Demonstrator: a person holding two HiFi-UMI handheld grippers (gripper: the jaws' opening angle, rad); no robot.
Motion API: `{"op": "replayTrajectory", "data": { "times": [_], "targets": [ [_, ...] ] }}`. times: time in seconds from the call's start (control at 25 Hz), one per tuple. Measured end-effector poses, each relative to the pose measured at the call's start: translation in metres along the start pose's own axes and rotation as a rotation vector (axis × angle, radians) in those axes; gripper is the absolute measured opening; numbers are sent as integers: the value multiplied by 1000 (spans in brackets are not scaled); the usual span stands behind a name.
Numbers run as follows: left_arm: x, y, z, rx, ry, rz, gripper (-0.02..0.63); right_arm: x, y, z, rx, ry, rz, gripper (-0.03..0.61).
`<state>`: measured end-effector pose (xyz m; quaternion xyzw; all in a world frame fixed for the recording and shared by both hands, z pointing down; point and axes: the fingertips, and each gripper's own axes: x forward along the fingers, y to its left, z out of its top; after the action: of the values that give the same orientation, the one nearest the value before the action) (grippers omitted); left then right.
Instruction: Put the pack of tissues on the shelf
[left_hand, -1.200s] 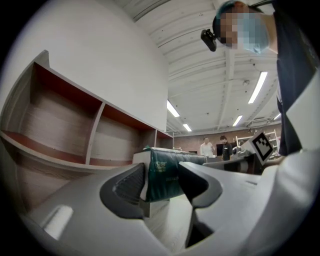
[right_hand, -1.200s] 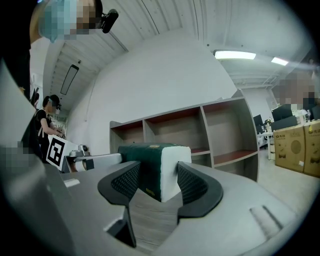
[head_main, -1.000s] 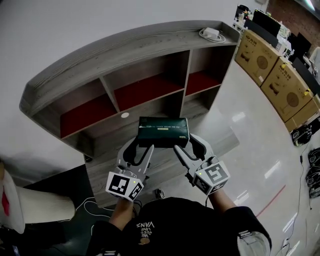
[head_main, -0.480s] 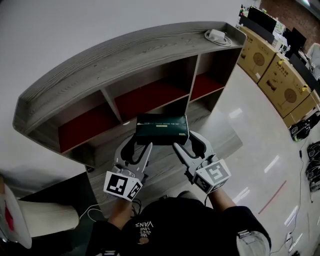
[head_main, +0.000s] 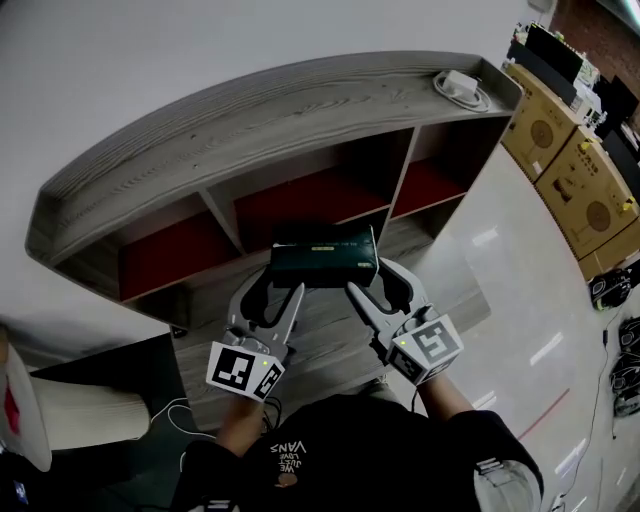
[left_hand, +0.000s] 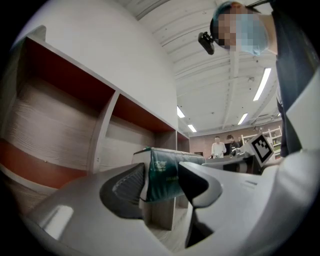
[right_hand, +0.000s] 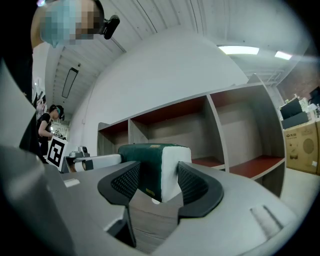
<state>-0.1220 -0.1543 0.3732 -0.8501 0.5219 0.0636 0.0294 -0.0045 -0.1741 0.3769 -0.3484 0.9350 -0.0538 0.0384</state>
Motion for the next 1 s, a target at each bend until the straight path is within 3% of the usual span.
{"op": "replayTrajectory", "data": {
  "times": [0.52,1.0],
  "targets": [
    [28,6,6,34,-18,207,235,36,-37,16,-27,21,210,225],
    [43,20,-4,31,-1,268,235,62,-55,13,-34,39,277,225]
  ]
}}
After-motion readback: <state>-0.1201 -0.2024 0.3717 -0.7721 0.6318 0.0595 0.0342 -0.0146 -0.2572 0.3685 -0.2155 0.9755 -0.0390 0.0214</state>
